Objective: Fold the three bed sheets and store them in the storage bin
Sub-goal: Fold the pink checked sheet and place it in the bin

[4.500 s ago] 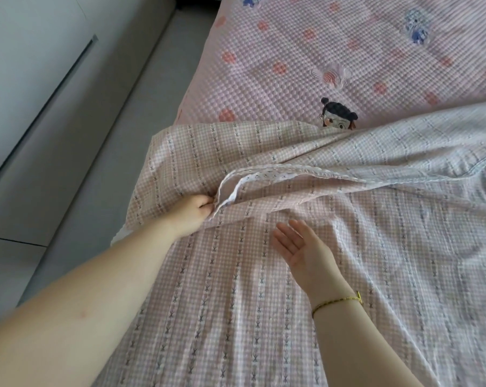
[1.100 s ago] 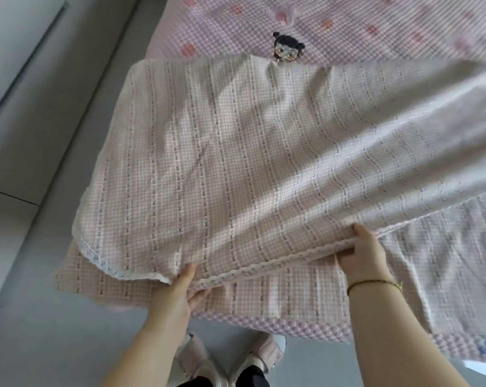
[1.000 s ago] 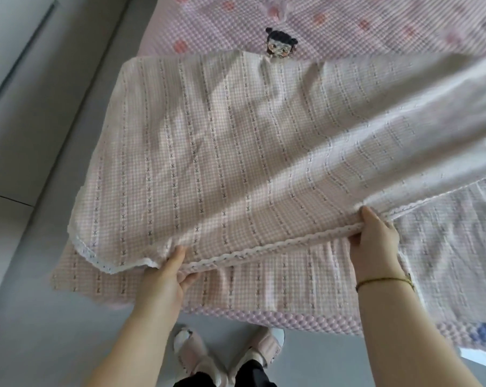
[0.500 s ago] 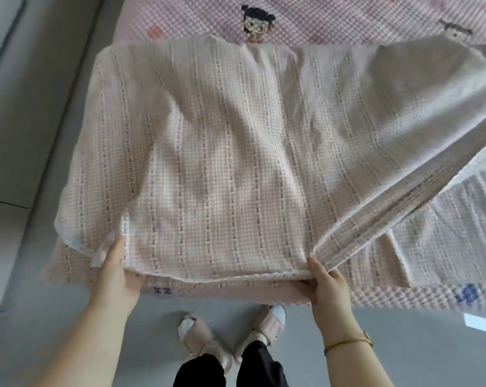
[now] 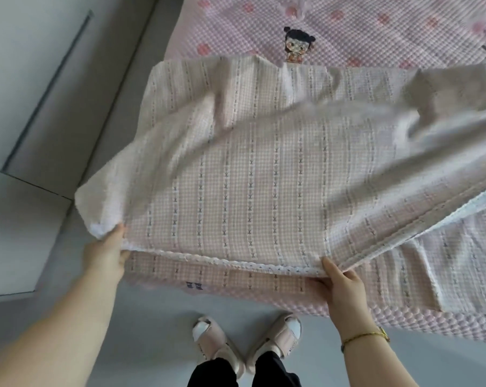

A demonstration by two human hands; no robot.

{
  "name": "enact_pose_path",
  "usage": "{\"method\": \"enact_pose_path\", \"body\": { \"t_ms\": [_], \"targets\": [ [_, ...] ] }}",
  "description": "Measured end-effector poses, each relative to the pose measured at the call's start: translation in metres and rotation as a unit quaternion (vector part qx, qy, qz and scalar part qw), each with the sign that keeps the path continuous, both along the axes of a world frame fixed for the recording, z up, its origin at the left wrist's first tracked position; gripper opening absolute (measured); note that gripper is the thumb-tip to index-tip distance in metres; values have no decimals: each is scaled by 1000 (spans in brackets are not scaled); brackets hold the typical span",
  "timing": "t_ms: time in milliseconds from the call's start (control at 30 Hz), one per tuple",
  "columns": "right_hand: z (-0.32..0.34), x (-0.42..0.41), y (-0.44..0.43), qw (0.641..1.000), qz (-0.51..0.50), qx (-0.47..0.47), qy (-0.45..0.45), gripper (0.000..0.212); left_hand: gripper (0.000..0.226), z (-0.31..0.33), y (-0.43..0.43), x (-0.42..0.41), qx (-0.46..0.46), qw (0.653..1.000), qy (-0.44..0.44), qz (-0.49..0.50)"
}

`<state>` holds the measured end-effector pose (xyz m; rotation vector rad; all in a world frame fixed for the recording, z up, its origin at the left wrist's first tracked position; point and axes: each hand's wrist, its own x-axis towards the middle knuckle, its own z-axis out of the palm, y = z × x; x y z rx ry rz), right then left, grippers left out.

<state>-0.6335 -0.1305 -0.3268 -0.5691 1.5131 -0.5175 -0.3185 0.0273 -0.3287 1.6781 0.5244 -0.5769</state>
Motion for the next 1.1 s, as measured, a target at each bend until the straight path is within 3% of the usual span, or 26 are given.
{"method": "enact_pose_path", "body": {
  "t_ms": [100, 267, 367, 467, 600, 800, 1033, 1100],
  "targets": [
    [-9, -3, 2, 1000, -3, 12, 18, 10, 43, -25, 4, -11, 32, 998, 25, 51],
    [-14, -4, 0, 1000, 2, 18, 9, 6, 45, -15, -1, -21, -48, 994, 72, 61],
    [-13, -4, 1, 1000, -5, 18, -15, 6, 29, 5, -21, -80, -134, 981, 137, 26],
    [-12, -5, -2, 999, -9, 16, -29, 9, 20, 16, -56, -167, -156, 960, 234, 0],
    [-4, -5, -7, 998, 29, 50, -40, 18, 19, 21, -99, -237, -163, 939, 295, -68],
    [13, -48, -97, 997, -42, 54, -35, 7, 9, 17, -147, -274, -119, 967, 224, -4],
    [25, -108, -237, 990, -92, -29, 107, 15, 9, 8, -146, -281, -97, 983, 154, 10],
    [43, -126, -243, 987, -112, -61, 94, 15, 7, 4, -145, -282, -105, 985, 134, 6]
  ]
}}
